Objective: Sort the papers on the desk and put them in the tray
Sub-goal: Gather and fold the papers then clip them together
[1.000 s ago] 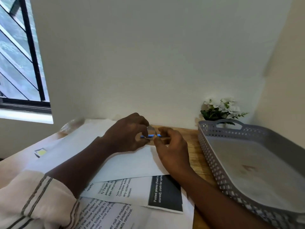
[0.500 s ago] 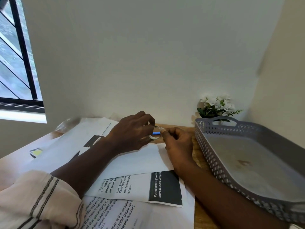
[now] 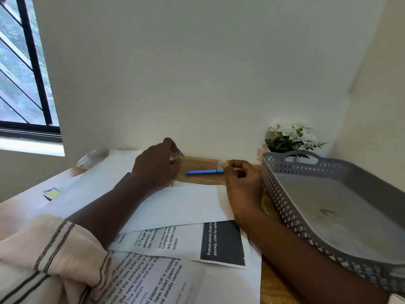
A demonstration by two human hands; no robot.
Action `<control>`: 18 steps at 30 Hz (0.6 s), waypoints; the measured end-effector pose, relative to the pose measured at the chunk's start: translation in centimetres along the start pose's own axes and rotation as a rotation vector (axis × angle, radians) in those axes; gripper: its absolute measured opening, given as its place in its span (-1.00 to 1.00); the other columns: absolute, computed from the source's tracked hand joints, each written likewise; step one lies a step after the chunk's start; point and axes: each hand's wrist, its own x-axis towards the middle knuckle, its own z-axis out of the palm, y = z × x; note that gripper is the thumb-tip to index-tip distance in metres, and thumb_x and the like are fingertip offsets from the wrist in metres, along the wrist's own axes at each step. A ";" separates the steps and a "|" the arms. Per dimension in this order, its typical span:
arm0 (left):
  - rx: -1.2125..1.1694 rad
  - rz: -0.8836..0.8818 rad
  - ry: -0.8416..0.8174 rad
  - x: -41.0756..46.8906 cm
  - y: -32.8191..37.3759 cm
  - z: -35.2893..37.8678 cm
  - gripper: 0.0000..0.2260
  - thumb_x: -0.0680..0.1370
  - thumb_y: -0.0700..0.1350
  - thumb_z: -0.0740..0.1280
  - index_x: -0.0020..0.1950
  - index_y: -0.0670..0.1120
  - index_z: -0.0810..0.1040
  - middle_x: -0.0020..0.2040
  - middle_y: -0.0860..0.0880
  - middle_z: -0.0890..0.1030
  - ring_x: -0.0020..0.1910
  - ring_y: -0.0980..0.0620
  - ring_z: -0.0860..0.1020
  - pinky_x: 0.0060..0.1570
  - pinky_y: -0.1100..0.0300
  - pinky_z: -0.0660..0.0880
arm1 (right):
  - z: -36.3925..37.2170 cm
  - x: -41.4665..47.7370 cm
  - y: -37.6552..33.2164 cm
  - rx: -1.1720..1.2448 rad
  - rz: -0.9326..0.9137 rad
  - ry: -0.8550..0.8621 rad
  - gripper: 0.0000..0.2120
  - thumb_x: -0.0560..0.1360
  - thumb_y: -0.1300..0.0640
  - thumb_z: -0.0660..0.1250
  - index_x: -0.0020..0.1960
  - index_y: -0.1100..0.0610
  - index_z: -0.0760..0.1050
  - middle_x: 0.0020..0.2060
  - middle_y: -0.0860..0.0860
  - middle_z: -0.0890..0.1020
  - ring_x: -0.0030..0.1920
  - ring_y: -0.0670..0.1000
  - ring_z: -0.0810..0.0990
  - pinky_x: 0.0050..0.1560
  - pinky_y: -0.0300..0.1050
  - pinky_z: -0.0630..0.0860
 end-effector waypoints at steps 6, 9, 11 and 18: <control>0.107 -0.051 -0.198 -0.2 -1.2 0.0 -0.51 0.43 0.16 0.34 0.34 0.11 0.36 0.20 0.04 0.61 0.21 -0.10 0.54 0.21 -0.08 0.38 | 0.2 -0.5 0.1 0.024 -0.060 -0.159 -0.91 0.50 0.11 0.51 -0.12 -0.07 0.67 -0.21 -0.04 0.75 -0.15 -0.04 0.73 -0.04 0.01 0.67; 0.028 0.095 -0.076 0.1 0.2 -0.6 -0.49 0.43 0.17 0.31 0.37 0.14 0.44 0.28 0.07 0.56 0.27 -0.03 0.50 0.27 -0.05 0.33 | 0.1 -0.8 -0.2 0.063 -0.070 -0.183 -0.91 0.49 0.14 0.46 -0.09 -0.02 0.72 -0.16 -0.03 0.76 -0.04 0.02 0.73 0.11 0.11 0.66; -0.118 0.173 -0.038 0.1 1.3 -0.8 -0.59 0.44 0.18 0.31 0.27 0.14 0.54 0.22 0.11 0.59 0.23 0.02 0.51 0.23 0.00 0.37 | 0.1 -0.9 -0.4 0.098 -0.071 -0.175 -0.89 0.53 0.09 0.42 -0.05 0.05 0.73 -0.17 -0.01 0.76 -0.04 0.04 0.73 0.11 0.12 0.66; -0.441 0.200 -0.173 -0.3 3.0 0.0 -0.86 0.51 0.05 0.41 -0.10 0.02 0.71 -0.22 0.15 0.69 -0.19 0.20 0.62 -0.06 0.09 0.56 | -0.2 -0.9 -0.2 0.050 -0.155 -0.207 -0.83 0.48 0.27 0.50 -0.03 0.03 0.63 -0.16 0.02 0.74 -0.12 0.04 0.72 -0.11 -0.02 0.66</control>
